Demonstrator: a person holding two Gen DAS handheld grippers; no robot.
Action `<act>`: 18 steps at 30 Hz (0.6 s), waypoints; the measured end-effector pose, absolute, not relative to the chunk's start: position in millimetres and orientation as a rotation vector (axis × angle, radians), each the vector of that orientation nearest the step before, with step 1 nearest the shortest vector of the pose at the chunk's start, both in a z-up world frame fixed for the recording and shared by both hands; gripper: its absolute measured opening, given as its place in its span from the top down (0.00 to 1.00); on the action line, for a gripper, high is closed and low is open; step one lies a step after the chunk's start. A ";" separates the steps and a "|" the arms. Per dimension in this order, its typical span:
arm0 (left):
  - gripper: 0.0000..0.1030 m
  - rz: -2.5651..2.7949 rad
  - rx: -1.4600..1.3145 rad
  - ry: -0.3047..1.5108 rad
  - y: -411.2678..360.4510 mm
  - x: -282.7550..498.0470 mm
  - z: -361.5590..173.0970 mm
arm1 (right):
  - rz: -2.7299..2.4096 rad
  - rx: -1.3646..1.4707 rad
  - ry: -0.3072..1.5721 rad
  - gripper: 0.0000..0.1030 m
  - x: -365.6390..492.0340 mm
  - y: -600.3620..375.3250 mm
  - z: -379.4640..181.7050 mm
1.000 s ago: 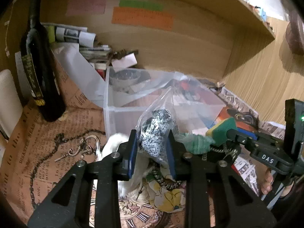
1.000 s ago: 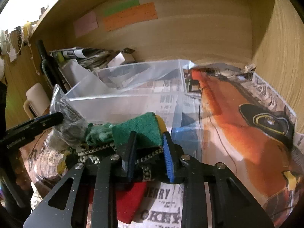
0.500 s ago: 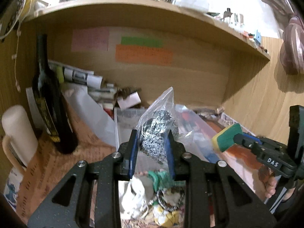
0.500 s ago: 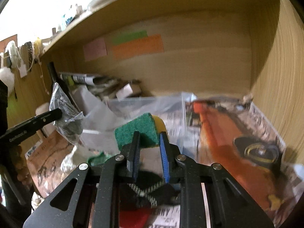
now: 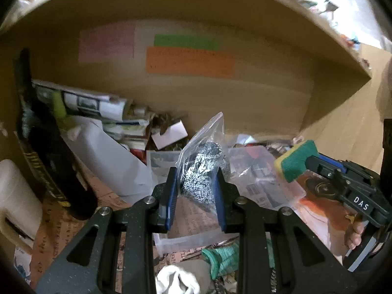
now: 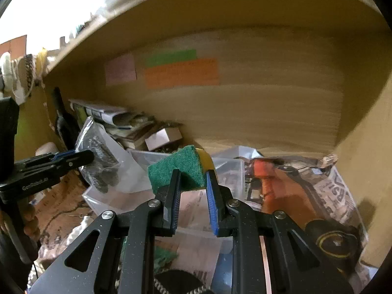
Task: Organize soft objects
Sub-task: 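Carry the sponge and bag over the clear bin and open both tools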
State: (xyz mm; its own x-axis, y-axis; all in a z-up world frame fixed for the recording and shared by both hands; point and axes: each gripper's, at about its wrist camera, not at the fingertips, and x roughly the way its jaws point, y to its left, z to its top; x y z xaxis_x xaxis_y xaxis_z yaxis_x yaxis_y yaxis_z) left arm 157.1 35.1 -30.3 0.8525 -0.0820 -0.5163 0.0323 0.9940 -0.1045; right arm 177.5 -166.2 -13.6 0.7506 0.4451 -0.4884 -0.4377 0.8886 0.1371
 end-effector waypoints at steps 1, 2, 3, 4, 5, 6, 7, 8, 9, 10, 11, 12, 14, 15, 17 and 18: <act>0.73 -0.062 -0.095 0.563 34.8 161.8 -32.7 | 0.486 0.009 0.547 0.82 180.6 -164.9 -15.4; 0.73 -0.065 -0.094 0.584 34.8 168.9 -35.8 | 0.489 0.000 0.560 0.82 186.3 -161.6 -18.4; 0.73 -0.062 -0.089 0.601 34.3 175.2 -38.8 | 0.491 -0.009 0.572 0.82 190.8 -159.2 -21.1; 0.73 -0.059 -0.083 0.617 33.2 181.6 -41.7 | 0.492 -0.020 0.588 0.82 196.4 -155.7 -24.8; 0.73 -0.059 -0.077 0.629 31.7 185.6 -43.8 | 0.494 -0.028 0.601 0.82 200.4 -153.5 -27.7; 0.73 -0.058 -0.071 0.645 30.3 190.7 -46.9 | 0.498 -0.037 0.616 0.82 205.3 -150.7 -31.4; 0.73 -0.062 -0.063 0.666 28.8 197.0 -50.9 | 0.498 -0.048 0.631 0.82 209.0 -147.6 -34.6; 0.73 -0.066 -0.058 0.682 27.4 201.6 -54.3 | 0.500 -0.060 0.649 0.82 213.2 -144.6 -39.1; 0.73 -0.072 -0.055 0.699 26.4 206.3 -57.8 | 0.509 -0.072 0.667 0.82 216.9 -141.6 -43.4; 0.73 -0.079 -0.053 0.716 25.7 210.2 -61.0 | 0.520 -0.087 0.693 0.82 221.0 -137.6 -49.1; 0.73 -0.085 -0.052 0.735 25.3 215.0 -65.2 | 0.524 -0.099 0.709 0.82 223.3 -135.2 -52.9; 0.73 -0.090 -0.054 0.754 25.8 220.1 -69.8 | 0.527 -0.110 0.725 0.82 225.6 -133.3 -57.1; 0.73 -0.101 -0.056 0.787 25.4 226.2 -75.7 | 0.532 -0.125 0.758 0.82 229.3 -130.4 -64.9; 0.73 -0.104 -0.052 0.798 23.9 227.6 -77.5 | 0.533 -0.129 0.771 0.82 230.6 -129.8 -68.0; 0.73 -0.103 -0.042 0.810 22.4 229.9 -79.7 | 0.534 -0.132 0.795 0.81 233.8 -128.9 -73.0; 0.73 -0.099 -0.038 0.816 22.0 231.1 -80.3 | 0.535 -0.131 0.804 0.80 234.9 -128.8 -74.6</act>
